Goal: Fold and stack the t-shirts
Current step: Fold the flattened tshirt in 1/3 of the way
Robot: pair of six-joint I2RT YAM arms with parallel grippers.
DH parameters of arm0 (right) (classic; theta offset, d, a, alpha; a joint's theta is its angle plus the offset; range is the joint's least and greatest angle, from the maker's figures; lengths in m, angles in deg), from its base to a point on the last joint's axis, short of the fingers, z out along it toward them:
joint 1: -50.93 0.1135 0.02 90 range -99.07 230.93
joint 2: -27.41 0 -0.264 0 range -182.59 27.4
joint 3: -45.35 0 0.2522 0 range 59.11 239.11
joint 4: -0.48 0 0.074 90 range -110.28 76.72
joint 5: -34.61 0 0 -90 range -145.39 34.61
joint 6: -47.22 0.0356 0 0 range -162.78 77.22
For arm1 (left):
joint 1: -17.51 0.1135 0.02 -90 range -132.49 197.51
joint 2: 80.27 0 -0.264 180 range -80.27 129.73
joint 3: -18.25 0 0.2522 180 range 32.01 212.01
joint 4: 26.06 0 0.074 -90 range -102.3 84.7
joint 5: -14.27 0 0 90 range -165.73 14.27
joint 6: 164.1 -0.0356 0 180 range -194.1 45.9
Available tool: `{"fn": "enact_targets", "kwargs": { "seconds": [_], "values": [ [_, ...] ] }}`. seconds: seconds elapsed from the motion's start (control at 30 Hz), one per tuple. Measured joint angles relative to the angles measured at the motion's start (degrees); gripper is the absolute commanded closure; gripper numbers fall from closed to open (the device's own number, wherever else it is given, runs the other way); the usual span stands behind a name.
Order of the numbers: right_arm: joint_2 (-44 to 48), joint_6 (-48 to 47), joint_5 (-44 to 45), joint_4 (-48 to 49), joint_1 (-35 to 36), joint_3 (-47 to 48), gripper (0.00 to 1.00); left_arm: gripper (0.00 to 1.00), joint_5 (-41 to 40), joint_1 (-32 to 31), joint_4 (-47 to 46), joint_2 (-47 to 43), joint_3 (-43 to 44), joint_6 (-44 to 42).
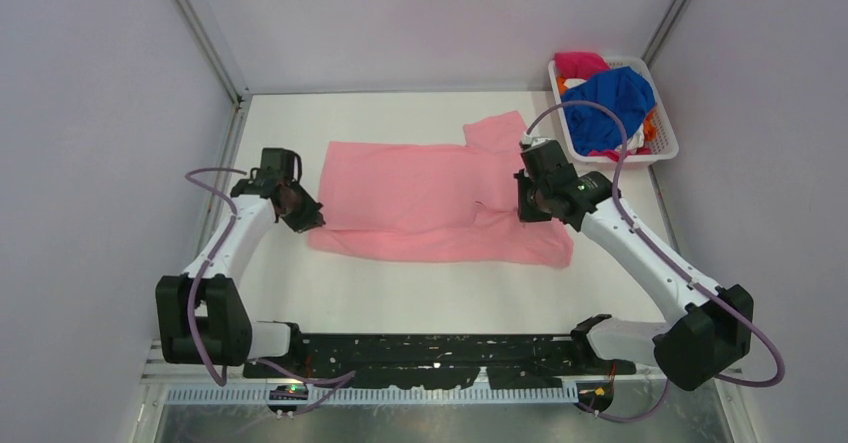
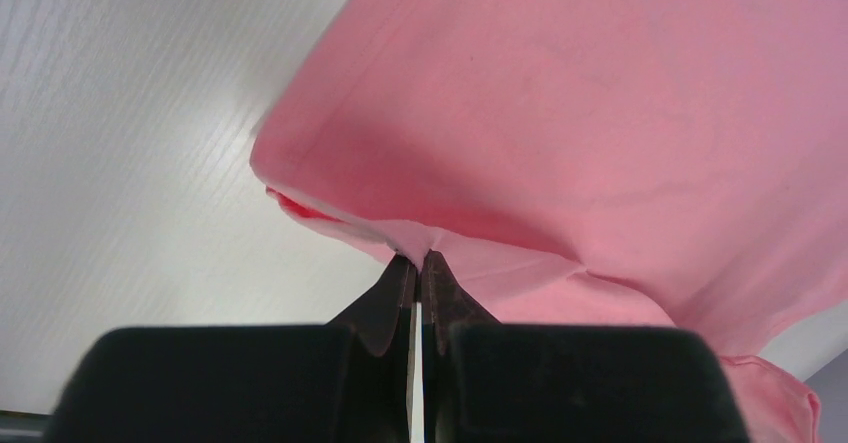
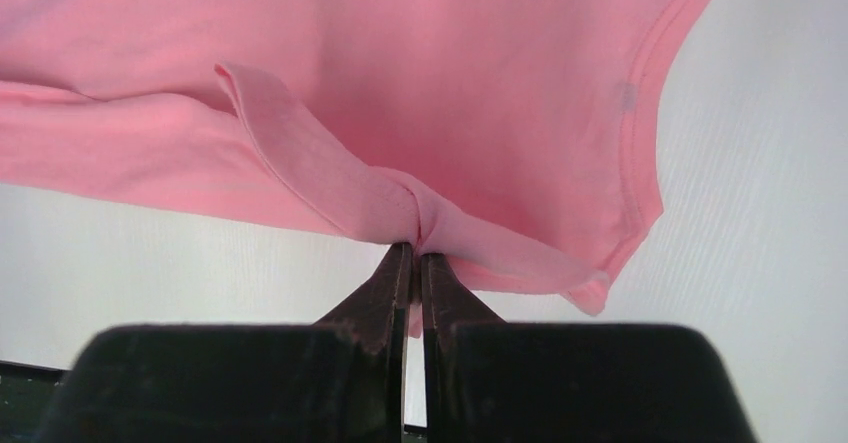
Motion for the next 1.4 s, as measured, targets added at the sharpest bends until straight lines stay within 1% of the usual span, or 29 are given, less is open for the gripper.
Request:
{"fn": "enact_targets", "kwargs": {
  "seconds": [0.13, 0.33, 0.53, 0.77, 0.8, 0.83, 0.87, 0.9, 0.93, 0.97, 1.0, 1.03, 1.07, 1.1, 1.13, 1.17, 1.2, 1.27, 1.33, 1.4],
  "values": [
    [-4.0, -2.8, -0.2, 2.0, -1.3, 2.0, 0.95, 1.0, -0.4, 0.2, -0.5, 3.1, 2.5, 0.0],
    [-11.5, -5.2, -0.3, 5.0, -4.8, 5.0, 0.95, 1.0, -2.1, 0.2, -4.0, 7.1, 2.8, 0.3],
    [-17.8, -6.0, -0.2, 7.8, -9.8, 7.0, 0.95, 1.0, -3.0, 0.2, -6.8, 13.3, 5.2, 0.9],
    [-24.5, -7.0, -1.2, 9.7, -12.9, 9.6, 0.94, 1.0, -4.5, 0.2, -9.0, 17.2, 7.9, 1.8],
    [-25.5, -7.0, -1.3, 9.9, -13.1, 10.1, 0.93, 1.0, -5.0, 0.2, -9.2, 17.2, 7.9, 2.1],
    [-26.8, -7.0, -1.5, 10.2, -13.5, 10.8, 0.86, 0.99, -5.3, 0.2, -9.5, 17.2, 7.9, 2.4],
    [-28.2, -7.0, -1.8, 10.3, -13.7, 11.6, 0.84, 0.96, -5.7, 0.2, -10.4, 17.0, 7.5, 2.7],
    [-29.0, -7.0, -1.9, 10.5, -13.9, 12.0, 0.78, 0.91, -6.0, 0.2, -10.9, 17.0, 7.3, 2.9],
    [-29.9, -7.0, -2.1, 10.7, -14.1, 12.5, 0.74, 0.82, -6.3, 0.2, -11.0, 17.0, 7.3, 2.9],
    [-30.6, -7.0, -2.2, 10.9, -14.2, 12.9, 0.64, 0.73, -6.4, 0.2, -11.1, 17.0, 7.3, 2.8],
    [-31.2, -6.9, -2.2, 11.0, -14.3, 13.2, 0.59, 0.63, -6.5, 0.2, -11.2, 17.0, 7.4, 2.6],
    [-31.7, -6.6, -2.2, 11.1, -14.4, 13.6, 0.52, 0.49, -6.5, 0.2, -11.1, 17.2, 7.6, 2.7],
    [-32.5, -6.7, -1.9, 11.1, -14.5, 14.3, 0.48, 0.36, -6.6, 0.2, -10.8, 17.6, 8.2, 2.5],
    [-32.9, -6.4, -1.8, 11.3, -14.5, 14.7, 0.36, 0.21, -6.7, 0.2, -10.6, 18.1, 9.0, 2.2],
    [-33.4, -6.3, -1.2, 11.3, -14.6, 15.4, 0.3, 0.05, -6.7, 0.3, -10.4, 18.8, 9.9, 2.0],
    [-33.8, -5.8, -0.4, 11.3, -14.7, 16.1, 0.26, 0.01, -6.8, 0.3, -10.3, 19.2, 10.6, 1.9],
    [-34.0, -5.4, 0.5, 11.3, -14.7, 16.6, 0.13, 0.01, -6.8, 0.3, -10.1, 19.3, 11.2, 2.1],
    [-33.9, -4.7, 3.0, 11.3, -14.8, 17.5, 0.02, 0.0, -6.9, 0.3, -9.3, 19.2, 12.3, 1.7],
    [-33.6, -4.3, 4.7, 11.6, -14.8, 17.8, 0.04, 0.0, -6.9, 0.3, -9.0, 18.4, 13.0, 1.3],
    [-32.5, -4.3, 6.0, 11.5, -14.8, 17.5, 0.05, 0.0, -6.4, 0.2, -8.7, 16.6, 13.0, 0.8]
  ]
}}
